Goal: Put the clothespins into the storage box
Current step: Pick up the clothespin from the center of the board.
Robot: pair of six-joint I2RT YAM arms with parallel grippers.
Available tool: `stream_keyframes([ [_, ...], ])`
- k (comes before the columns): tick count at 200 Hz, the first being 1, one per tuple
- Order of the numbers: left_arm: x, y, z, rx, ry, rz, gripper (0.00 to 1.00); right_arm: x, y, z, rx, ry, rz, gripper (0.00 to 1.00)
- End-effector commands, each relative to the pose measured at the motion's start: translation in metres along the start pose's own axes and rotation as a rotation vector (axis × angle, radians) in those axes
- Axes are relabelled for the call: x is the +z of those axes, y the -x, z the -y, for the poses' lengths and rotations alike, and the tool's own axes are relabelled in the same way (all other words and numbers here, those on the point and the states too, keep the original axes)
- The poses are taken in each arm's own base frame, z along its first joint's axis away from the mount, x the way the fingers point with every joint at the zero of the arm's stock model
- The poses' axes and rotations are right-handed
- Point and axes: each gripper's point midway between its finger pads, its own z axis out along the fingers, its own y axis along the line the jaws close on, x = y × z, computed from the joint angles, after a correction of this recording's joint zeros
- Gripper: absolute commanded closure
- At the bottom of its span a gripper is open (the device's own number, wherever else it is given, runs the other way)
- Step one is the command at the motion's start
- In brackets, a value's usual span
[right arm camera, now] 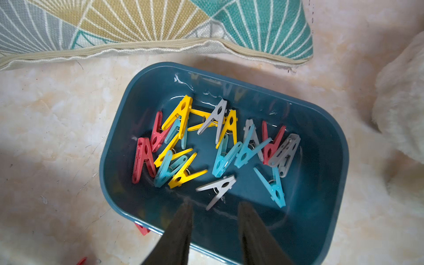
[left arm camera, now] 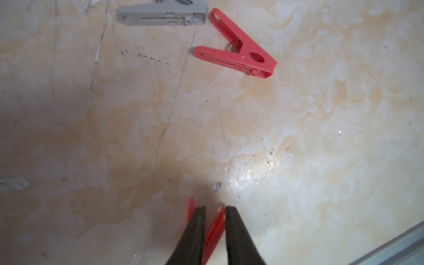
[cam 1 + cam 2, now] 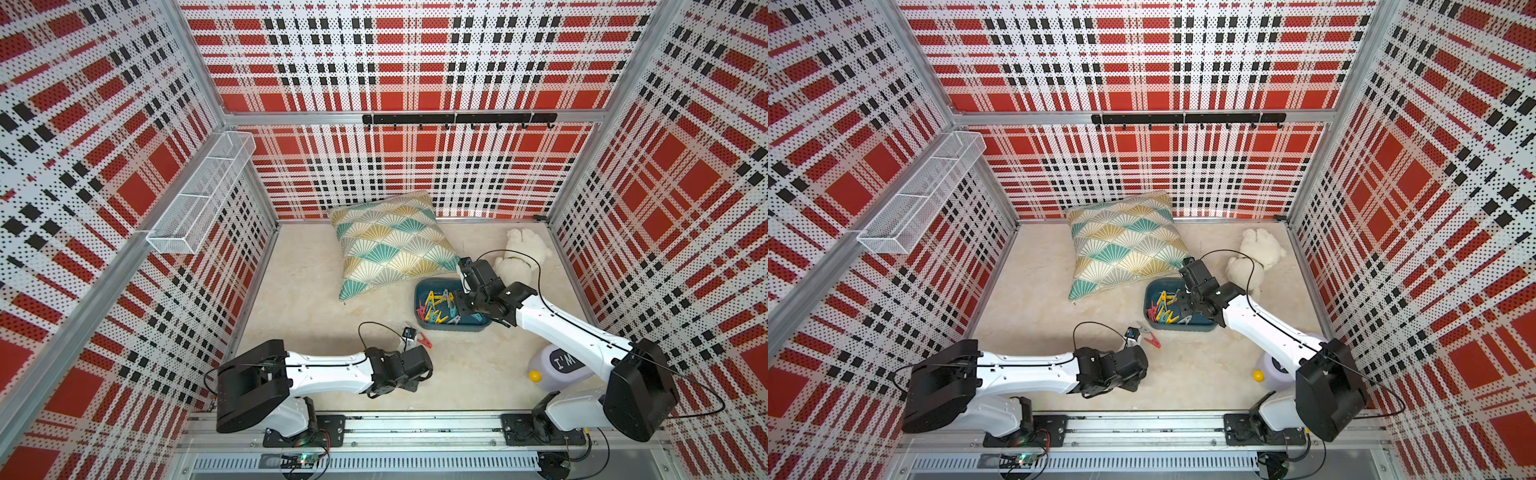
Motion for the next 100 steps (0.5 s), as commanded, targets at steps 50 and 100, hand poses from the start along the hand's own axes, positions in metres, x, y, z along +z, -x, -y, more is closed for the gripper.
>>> stream_keyframes([
  [50, -0.020, 0.026, 0.000, 0.002, 0.053, 0.073, 0.77, 0.000, -0.001, -0.001, -0.004, 0.017, 0.011, 0.59],
  [100, -0.018, 0.014, -0.020, 0.026, 0.098, 0.036, 0.77, 0.000, -0.001, -0.004, -0.005, 0.036, 0.011, 0.57],
])
